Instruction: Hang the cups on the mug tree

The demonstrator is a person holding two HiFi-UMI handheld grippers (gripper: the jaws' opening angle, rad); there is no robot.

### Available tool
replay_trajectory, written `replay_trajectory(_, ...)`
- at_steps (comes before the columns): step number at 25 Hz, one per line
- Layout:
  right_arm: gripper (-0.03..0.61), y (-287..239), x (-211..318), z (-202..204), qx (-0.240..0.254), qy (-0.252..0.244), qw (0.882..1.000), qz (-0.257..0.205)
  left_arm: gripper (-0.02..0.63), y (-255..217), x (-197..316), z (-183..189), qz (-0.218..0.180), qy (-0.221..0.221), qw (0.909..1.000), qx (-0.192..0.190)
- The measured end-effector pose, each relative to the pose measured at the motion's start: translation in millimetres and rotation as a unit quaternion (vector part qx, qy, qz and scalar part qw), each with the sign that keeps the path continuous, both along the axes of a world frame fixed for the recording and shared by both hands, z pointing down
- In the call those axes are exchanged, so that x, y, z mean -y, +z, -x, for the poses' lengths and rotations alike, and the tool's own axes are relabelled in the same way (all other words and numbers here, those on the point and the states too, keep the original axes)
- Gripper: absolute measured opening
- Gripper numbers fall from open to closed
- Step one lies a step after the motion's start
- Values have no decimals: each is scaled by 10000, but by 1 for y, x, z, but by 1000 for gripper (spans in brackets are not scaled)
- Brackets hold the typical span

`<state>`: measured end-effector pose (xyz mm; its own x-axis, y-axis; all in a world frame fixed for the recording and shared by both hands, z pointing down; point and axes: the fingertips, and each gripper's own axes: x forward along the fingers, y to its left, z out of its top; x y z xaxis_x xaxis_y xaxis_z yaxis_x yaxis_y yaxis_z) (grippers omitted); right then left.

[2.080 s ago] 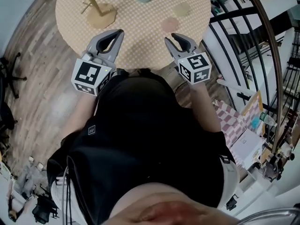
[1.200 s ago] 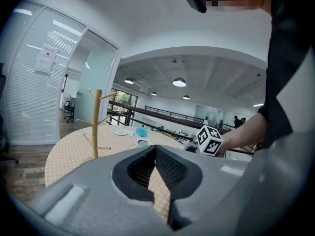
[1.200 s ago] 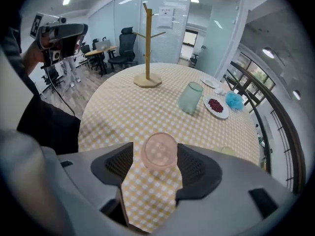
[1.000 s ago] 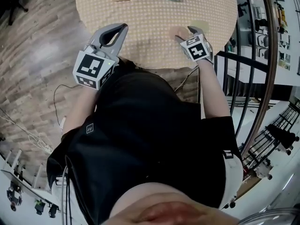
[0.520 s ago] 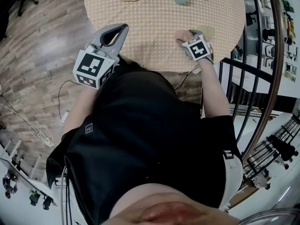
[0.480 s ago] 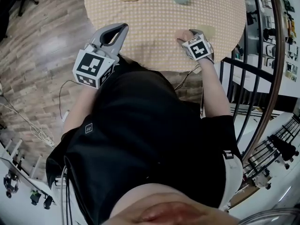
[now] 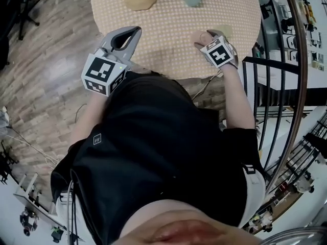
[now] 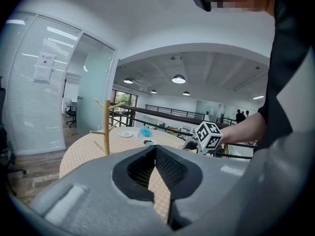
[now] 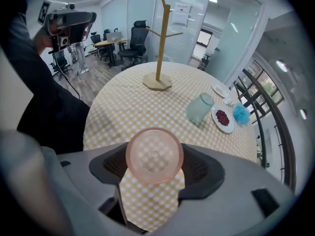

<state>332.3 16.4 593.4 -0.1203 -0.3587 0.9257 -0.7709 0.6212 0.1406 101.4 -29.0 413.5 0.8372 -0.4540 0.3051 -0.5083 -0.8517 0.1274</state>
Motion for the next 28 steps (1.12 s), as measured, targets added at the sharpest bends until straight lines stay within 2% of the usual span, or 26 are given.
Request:
replay_trajectory(9, 324, -65, 20, 105, 246, 56, 9987, -435, 8, -10, 31, 69, -156, 528, 9984, -162)
replay_trajectory(15, 324, -93, 43, 149, 135, -68, 9977, -658, 8, -16, 51, 102, -249, 791, 9964, -168)
replay_trajectory(22, 324, -107, 87, 171, -202, -793, 9918, -983, 8, -16, 70, 125, -169, 365, 9991, -140)
replay_trajectory(28, 324, -95, 131, 168, 1, -1183, 9875, -1041, 8, -5, 75, 130, 83, -257, 9996, -121)
